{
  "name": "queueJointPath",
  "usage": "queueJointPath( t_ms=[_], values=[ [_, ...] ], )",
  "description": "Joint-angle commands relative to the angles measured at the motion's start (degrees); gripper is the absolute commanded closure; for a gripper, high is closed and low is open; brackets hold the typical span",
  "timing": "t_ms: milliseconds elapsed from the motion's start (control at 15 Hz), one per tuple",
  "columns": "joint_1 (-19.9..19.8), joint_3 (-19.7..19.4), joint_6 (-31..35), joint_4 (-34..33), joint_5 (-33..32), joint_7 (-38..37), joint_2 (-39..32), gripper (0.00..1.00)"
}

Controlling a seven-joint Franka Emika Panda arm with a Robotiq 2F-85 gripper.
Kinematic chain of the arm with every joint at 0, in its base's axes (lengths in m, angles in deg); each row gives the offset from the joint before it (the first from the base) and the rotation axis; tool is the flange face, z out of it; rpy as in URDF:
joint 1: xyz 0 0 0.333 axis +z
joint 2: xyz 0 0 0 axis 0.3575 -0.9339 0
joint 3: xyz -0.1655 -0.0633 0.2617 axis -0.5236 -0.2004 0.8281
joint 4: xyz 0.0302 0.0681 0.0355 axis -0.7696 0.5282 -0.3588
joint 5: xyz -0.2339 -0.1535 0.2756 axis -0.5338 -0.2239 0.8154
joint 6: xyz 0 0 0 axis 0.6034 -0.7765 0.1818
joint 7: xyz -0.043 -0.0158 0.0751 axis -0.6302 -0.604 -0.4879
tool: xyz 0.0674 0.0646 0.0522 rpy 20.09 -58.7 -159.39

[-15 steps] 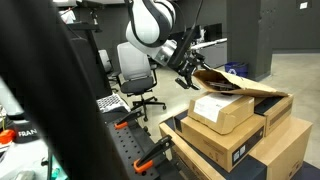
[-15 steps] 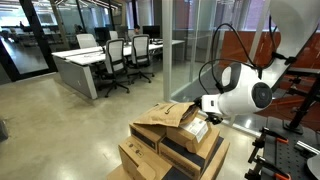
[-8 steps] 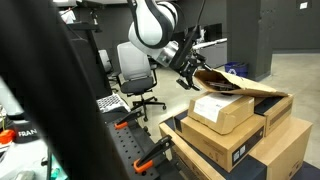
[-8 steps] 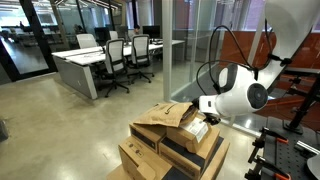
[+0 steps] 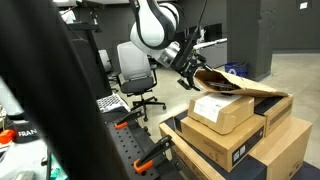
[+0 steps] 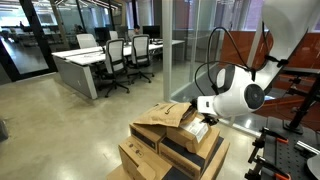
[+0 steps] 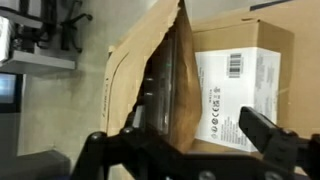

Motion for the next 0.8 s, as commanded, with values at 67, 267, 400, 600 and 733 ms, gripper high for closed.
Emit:
queueJointPath(
  t_ms=[67, 267, 400, 600, 733],
  values=[
    [-0.87, 1.03, -0.45, -1.19, -0.75, -0.35, -1.44, 0.0],
    [-1.0, 1.18, -0.49, -0.84, -0.92, -0.54, -1.2, 0.32],
    [-1.06, 1.23, -0.57, -0.77, -0.95, -0.53, -1.16, 0.22],
    [-1.18, 1.26, -0.49, -0.7, -0.93, -0.47, -1.11, 0.1],
    [-1.22, 1.34, -0.55, -0.58, -0.92, -0.52, -1.08, 0.19]
  ],
)
